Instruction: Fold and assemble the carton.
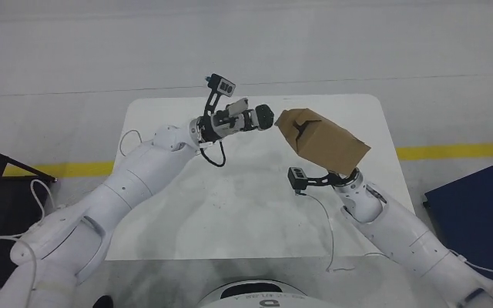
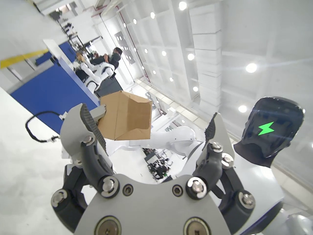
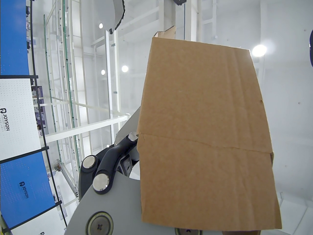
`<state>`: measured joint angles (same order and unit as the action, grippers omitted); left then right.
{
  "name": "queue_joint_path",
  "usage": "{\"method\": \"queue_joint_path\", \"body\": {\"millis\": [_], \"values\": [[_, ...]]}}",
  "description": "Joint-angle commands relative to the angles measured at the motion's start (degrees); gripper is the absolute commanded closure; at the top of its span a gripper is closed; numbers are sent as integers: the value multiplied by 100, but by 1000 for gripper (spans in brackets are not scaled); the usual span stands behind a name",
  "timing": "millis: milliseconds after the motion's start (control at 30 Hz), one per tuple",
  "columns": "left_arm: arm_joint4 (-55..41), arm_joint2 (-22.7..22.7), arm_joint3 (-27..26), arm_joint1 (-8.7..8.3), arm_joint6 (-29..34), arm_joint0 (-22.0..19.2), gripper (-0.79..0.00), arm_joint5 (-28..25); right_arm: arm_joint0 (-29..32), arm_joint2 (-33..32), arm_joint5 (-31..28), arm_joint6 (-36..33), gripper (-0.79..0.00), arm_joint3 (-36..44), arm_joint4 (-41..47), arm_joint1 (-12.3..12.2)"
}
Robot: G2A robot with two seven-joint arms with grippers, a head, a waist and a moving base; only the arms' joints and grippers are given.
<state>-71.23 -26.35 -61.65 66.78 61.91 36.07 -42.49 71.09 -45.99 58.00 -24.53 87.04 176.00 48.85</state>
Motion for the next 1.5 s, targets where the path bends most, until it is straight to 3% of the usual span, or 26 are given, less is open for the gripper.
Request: {"method": "queue_joint_path", "body": {"millis": [0, 233, 433, 500, 600, 733, 800, 1133, 1333, 1467], "values": [[70, -58, 112, 113, 240, -10, -720, 251, -14, 28, 0, 0, 0, 0, 0, -4], [716, -250, 546, 470, 451, -123, -770, 462, -32, 87, 0, 4, 0, 3, 0, -36], [1224, -341, 744, 713, 535, -211, -727, 545, -23, 120, 0, -30, 0, 34, 0, -61], [1353, -373, 775, 778, 542, -220, -693, 553, -22, 128, 0, -42, 0, 43, 0, -70], [1519, -424, 816, 855, 566, -217, -582, 576, -20, 134, 0, -75, 0, 58, 0, -81], [1626, -514, 876, 938, 622, -200, -391, 632, -28, 157, 0, -78, 0, 84, 0, -95], [1681, -563, 903, 975, 634, -194, -379, 644, -40, 178, 0, -74, 0, 103, 0, -99], [2133, -739, 839, 1099, 586, -202, -391, 597, -152, 238, 0, 196, 0, -131, 0, -128], [2542, -801, 853, 1122, 507, -229, -545, 518, -199, 189, 0, 283, 0, -362, 0, -103], [2677, -881, 892, 1119, 419, -226, -536, 430, -193, 140, 0, 299, 0, -464, 0, -84]]}}
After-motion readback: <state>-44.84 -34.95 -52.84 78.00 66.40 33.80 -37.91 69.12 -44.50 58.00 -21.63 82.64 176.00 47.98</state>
